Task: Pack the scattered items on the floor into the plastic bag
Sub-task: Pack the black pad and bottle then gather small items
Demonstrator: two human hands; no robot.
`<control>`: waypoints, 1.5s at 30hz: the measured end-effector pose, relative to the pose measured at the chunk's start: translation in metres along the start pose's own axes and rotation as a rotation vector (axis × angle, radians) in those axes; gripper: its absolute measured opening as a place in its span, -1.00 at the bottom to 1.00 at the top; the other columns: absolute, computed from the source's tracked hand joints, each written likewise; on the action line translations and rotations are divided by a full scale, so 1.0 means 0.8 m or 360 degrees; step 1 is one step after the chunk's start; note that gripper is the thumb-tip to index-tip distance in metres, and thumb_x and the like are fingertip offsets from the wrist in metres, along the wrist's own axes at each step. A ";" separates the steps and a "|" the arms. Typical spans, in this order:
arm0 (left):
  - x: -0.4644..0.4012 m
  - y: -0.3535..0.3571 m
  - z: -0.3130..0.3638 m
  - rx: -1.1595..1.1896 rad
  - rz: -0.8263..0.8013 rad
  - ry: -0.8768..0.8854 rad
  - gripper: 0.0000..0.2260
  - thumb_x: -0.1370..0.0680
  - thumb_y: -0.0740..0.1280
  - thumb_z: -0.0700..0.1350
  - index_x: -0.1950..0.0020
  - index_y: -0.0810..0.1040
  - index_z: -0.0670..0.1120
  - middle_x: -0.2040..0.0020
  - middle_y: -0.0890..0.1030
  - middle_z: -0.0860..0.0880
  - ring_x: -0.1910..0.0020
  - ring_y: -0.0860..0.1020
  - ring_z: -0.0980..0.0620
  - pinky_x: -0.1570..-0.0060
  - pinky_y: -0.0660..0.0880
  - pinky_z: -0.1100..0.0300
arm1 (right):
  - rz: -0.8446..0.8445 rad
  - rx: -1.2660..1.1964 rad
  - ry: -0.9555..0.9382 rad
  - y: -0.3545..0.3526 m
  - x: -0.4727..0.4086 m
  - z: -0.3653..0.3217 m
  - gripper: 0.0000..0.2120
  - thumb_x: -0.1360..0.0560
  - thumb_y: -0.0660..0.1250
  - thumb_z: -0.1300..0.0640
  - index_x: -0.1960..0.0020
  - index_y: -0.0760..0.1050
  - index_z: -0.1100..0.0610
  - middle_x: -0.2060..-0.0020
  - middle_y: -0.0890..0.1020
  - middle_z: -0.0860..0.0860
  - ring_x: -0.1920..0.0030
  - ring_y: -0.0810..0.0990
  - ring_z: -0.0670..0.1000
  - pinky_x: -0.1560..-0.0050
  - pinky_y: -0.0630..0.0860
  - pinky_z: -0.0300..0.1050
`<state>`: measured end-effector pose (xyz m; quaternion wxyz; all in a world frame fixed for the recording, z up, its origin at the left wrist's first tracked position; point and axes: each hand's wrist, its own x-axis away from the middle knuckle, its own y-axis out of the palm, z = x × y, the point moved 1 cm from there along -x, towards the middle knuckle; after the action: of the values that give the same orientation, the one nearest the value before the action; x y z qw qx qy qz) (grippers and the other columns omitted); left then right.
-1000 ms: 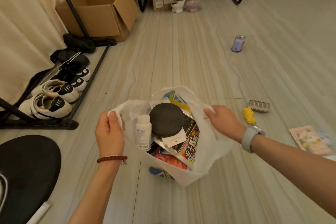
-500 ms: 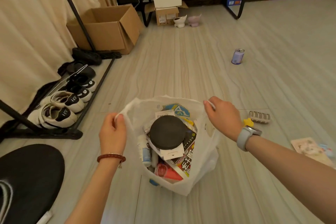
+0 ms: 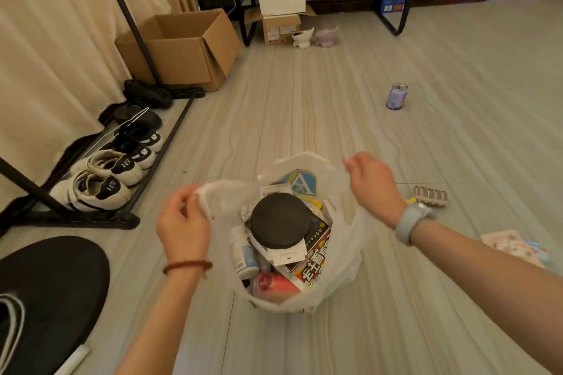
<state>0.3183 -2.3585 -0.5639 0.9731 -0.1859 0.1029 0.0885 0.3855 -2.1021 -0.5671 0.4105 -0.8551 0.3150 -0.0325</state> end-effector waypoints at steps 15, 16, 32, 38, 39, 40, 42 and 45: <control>0.063 -0.001 -0.066 -0.0299 -0.0498 0.0080 -0.80 -0.55 0.18 -0.26 -0.10 0.52 -0.09 0.04 0.48 0.00 0.19 0.45 0.22 0.12 0.43 0.21 | -0.0759 0.0353 -0.0184 0.027 0.077 0.042 -0.72 -0.57 0.12 0.03 -0.09 0.45 0.20 0.06 0.63 0.22 0.03 0.56 0.22 0.16 0.34 -0.06; 0.063 0.000 -0.068 -0.0362 -0.0530 0.0087 -0.79 -0.55 0.18 -0.25 -0.11 0.52 -0.09 0.03 0.47 0.00 0.19 0.44 0.21 0.12 0.42 0.22 | -0.0810 0.0394 -0.0207 0.030 0.084 0.043 -0.72 -0.58 0.11 0.02 -0.11 0.45 0.19 0.06 0.62 0.21 0.03 0.56 0.22 0.17 0.34 -0.06; 0.041 0.135 0.090 -0.0483 -0.0976 0.0881 -0.67 -0.51 0.21 -0.09 -0.28 0.42 -0.07 -0.26 0.42 -0.05 -0.26 0.36 -0.02 -0.28 0.31 0.02 | -0.0198 0.0208 -0.0157 -0.045 0.031 0.074 -0.77 -0.54 0.14 0.13 -0.14 0.46 0.16 -0.06 0.55 0.07 -0.10 0.49 0.06 -0.11 0.43 -0.02; 0.089 0.331 0.102 -0.0991 -0.1625 0.1076 -0.60 -0.55 0.15 -0.05 -0.38 0.26 -0.05 -0.36 0.32 -0.10 -0.32 0.31 -0.12 -0.26 0.28 -0.04 | -0.0253 0.0533 0.0333 -0.090 0.020 0.208 -0.69 -0.53 0.12 0.16 -0.25 0.36 0.19 -0.18 0.46 0.17 -0.19 0.43 0.18 -0.15 0.41 0.02; 0.100 0.356 0.095 -0.1083 -0.1718 0.1001 -0.59 -0.56 0.14 -0.04 -0.39 0.24 -0.05 -0.38 0.30 -0.10 -0.33 0.31 -0.13 -0.26 0.30 -0.05 | -0.0307 0.0572 0.0420 -0.094 0.026 0.233 -0.68 -0.53 0.12 0.16 -0.25 0.35 0.20 -0.19 0.43 0.19 -0.20 0.42 0.21 -0.17 0.40 0.03; 0.112 0.379 0.085 -0.1155 -0.1796 0.0924 -0.59 -0.56 0.13 -0.03 -0.40 0.22 -0.06 -0.39 0.28 -0.11 -0.33 0.30 -0.14 -0.26 0.31 -0.05 | -0.0358 0.0619 0.0509 -0.097 0.034 0.258 -0.68 -0.53 0.12 0.15 -0.26 0.33 0.20 -0.20 0.42 0.19 -0.22 0.41 0.21 -0.19 0.39 0.04; 0.137 0.416 0.061 -0.1228 -0.1910 0.0807 -0.58 -0.56 0.13 -0.03 -0.41 0.19 -0.07 -0.39 0.25 -0.12 -0.33 0.30 -0.16 -0.25 0.33 -0.05 | -0.0425 0.0750 0.0671 -0.098 0.053 0.305 -0.66 -0.55 0.11 0.10 -0.30 0.30 0.17 -0.25 0.38 0.16 -0.26 0.37 0.19 -0.19 0.38 0.03; 0.175 0.460 0.023 -0.1201 -0.2047 0.0714 -0.52 -0.56 0.14 -0.02 -0.44 0.10 -0.05 -0.42 0.19 -0.14 -0.32 0.30 -0.18 -0.25 0.35 -0.04 | -0.0316 0.0887 0.0945 -0.098 0.073 0.372 -0.56 -0.55 0.13 0.01 -0.37 0.22 0.15 -0.33 0.33 0.14 -0.33 0.29 0.17 -0.21 0.34 0.05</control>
<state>0.3789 -1.9959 -0.7064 0.6600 -0.5411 0.1321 -0.5042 0.5659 -1.8962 -0.7193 0.5124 -0.6910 0.3150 -0.4010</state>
